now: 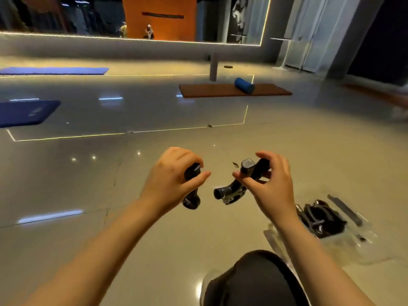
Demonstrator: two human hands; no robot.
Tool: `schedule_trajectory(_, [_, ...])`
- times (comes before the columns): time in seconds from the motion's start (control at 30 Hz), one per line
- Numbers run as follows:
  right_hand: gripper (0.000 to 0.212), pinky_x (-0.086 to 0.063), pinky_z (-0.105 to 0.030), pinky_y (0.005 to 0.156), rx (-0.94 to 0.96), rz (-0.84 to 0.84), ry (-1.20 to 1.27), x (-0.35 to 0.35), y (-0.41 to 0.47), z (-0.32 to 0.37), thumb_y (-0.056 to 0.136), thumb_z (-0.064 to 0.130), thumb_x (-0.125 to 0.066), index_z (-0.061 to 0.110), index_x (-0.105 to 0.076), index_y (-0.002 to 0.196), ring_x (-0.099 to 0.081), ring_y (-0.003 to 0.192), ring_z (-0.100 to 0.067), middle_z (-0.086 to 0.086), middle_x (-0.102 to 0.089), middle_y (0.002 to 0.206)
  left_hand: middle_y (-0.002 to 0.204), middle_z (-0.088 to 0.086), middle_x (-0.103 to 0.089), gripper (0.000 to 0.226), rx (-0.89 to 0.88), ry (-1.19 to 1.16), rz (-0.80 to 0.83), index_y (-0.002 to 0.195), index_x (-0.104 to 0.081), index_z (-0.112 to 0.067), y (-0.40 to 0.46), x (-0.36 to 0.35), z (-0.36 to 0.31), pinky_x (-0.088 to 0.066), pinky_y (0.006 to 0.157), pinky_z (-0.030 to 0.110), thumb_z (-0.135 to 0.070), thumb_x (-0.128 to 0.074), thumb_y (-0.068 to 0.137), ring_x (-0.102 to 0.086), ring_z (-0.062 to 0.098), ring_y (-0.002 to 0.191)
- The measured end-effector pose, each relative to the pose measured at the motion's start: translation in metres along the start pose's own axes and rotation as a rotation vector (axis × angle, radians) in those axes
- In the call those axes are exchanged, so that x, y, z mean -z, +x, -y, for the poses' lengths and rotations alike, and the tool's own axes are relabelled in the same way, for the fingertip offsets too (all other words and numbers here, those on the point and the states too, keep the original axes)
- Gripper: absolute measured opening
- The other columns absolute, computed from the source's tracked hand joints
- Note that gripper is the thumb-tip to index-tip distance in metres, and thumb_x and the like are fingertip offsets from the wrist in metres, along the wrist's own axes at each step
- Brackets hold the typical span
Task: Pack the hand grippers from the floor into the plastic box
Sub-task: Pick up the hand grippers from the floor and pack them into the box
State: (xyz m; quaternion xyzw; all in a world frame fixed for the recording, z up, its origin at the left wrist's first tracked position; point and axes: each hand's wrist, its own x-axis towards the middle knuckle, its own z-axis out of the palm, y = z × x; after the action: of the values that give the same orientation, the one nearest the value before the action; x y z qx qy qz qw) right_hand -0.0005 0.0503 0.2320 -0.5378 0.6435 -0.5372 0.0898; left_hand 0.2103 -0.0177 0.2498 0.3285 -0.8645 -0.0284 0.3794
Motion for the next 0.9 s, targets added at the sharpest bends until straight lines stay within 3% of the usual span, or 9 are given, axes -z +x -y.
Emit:
schedule_trajectory(0.1, [0.055, -0.046, -0.023, 0.089, -0.079, -0.12, -0.059, 0.075, 0.005, -0.051, 0.069, 0.039, -0.079, 0.028, -0.049, 0.114, -0.05, 0.103, -0.012, 0.003, -0.043, 0.12, 0.083, -0.009, -0.055, 0.033, -0.029, -0.086, 0.079, 0.082, -0.058, -0.02, 0.037, -0.069, -0.052, -0.04, 0.075, 0.021, -0.053, -0.053, 0.082, -0.05, 0.013, 0.084])
schedule_trajectory(0.2, [0.054, -0.038, -0.01, 0.08, -0.177, -0.222, -0.09, 0.135, 0.005, -0.091, 0.071, 0.034, -0.079, 0.028, -0.047, 0.114, -0.047, 0.103, -0.01, 0.001, -0.041, 0.125, 0.087, -0.009, -0.057, 0.039, -0.058, -0.156, 0.162, 0.086, -0.06, -0.02, 0.061, -0.122, -0.102, -0.036, 0.074, 0.014, -0.057, -0.05, 0.08, -0.049, 0.01, 0.086])
schedule_trajectory(0.33, [0.055, -0.034, 0.002, 0.067, -0.236, -0.266, -0.133, 0.183, 0.005, -0.124, 0.07, 0.03, -0.08, 0.024, -0.048, 0.115, -0.044, 0.102, -0.008, 0.0, -0.04, 0.127, 0.09, -0.007, -0.059, 0.044, -0.055, -0.219, 0.181, 0.09, -0.061, -0.018, 0.074, -0.157, -0.143, -0.039, 0.077, 0.014, -0.059, -0.048, 0.08, -0.049, 0.009, 0.089])
schedule_trajectory(0.53, [0.057, -0.032, -0.005, 0.068, -0.262, -0.274, -0.234, 0.221, -0.002, -0.137, 0.066, 0.036, -0.083, 0.02, -0.046, 0.106, -0.045, 0.097, -0.012, 0.002, -0.036, 0.117, 0.087, -0.01, -0.054, 0.056, -0.07, -0.225, 0.161, 0.094, -0.063, -0.013, 0.086, -0.159, -0.165, -0.032, 0.073, 0.01, -0.064, -0.05, 0.073, -0.049, 0.009, 0.083])
schedule_trajectory(0.67, [0.056, -0.034, -0.015, 0.075, -0.274, -0.227, -0.319, 0.245, -0.003, -0.148, 0.066, 0.042, -0.081, 0.021, -0.048, 0.107, -0.044, 0.095, -0.011, -0.002, -0.039, 0.119, 0.091, -0.006, -0.061, 0.059, -0.068, -0.27, 0.163, 0.098, -0.065, -0.015, 0.089, -0.177, -0.17, -0.037, 0.073, 0.018, -0.065, -0.051, 0.07, -0.05, 0.01, 0.085])
schedule_trajectory(0.9, [0.059, -0.039, -0.023, 0.075, -0.274, -0.114, -0.514, 0.276, 0.034, -0.234, 0.066, 0.047, -0.079, 0.02, -0.049, 0.11, -0.046, 0.092, -0.012, 0.002, -0.04, 0.115, 0.1, -0.01, -0.062, 0.058, -0.008, -0.281, 0.357, 0.106, -0.061, -0.026, 0.104, -0.295, -0.168, -0.046, 0.08, 0.028, -0.068, -0.051, 0.068, -0.051, 0.008, 0.094])
